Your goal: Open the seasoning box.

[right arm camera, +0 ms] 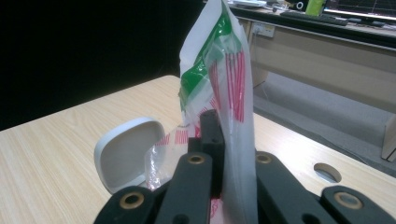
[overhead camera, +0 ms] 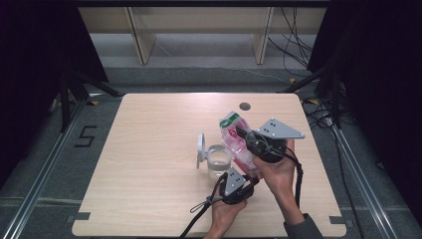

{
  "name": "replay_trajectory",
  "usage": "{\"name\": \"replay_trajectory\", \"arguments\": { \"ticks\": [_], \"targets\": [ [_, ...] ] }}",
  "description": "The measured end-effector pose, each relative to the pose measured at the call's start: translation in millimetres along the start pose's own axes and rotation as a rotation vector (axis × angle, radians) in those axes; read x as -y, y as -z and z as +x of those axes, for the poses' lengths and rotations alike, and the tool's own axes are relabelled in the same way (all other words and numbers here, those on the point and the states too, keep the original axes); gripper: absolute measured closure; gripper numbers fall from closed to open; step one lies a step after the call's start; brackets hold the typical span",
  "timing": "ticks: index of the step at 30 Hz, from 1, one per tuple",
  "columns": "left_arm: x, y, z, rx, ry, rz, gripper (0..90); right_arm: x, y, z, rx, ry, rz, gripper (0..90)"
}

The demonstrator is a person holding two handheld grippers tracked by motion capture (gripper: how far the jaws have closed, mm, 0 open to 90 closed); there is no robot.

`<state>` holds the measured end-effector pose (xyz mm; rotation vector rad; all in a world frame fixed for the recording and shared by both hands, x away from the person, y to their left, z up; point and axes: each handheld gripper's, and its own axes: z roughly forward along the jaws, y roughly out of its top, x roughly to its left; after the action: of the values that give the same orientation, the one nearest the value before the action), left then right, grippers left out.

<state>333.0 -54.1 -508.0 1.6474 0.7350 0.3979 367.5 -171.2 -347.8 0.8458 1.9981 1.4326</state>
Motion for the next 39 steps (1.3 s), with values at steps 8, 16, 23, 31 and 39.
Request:
{"name": "replay_trajectory", "arguments": {
  "ticks": [8, 16, 23, 31, 39],
  "targets": [
    [1.5, -2.9, -1.2, 0.023, 0.016, 0.0, 75.7, 2.4, -11.0, 2.1, -0.02, 0.009, 0.034, 90.0],
    [-2.0, -6.4, -3.2, 0.028, 0.018, -0.015, 76.1, 1.0, -16.9, 5.8, -0.026, 0.032, 0.049, 90.0],
    [-1.1, -8.9, -4.2, 0.025, 0.007, -0.028, 76.2, 0.6, -19.9, 5.9, -0.018, 0.057, 0.055, 90.0],
    [0.6, -11.1, -4.9, 0.03, 0.015, -0.027, 76.4, 1.3, -25.4, 6.2, -0.021, 0.067, 0.088, 90.0],
    [1.1, -12.2, -5.5, 0.029, 0.01, -0.033, 76.5, 1.9, -28.8, 5.6, -0.031, 0.057, 0.099, 90.0]
  ]
}}
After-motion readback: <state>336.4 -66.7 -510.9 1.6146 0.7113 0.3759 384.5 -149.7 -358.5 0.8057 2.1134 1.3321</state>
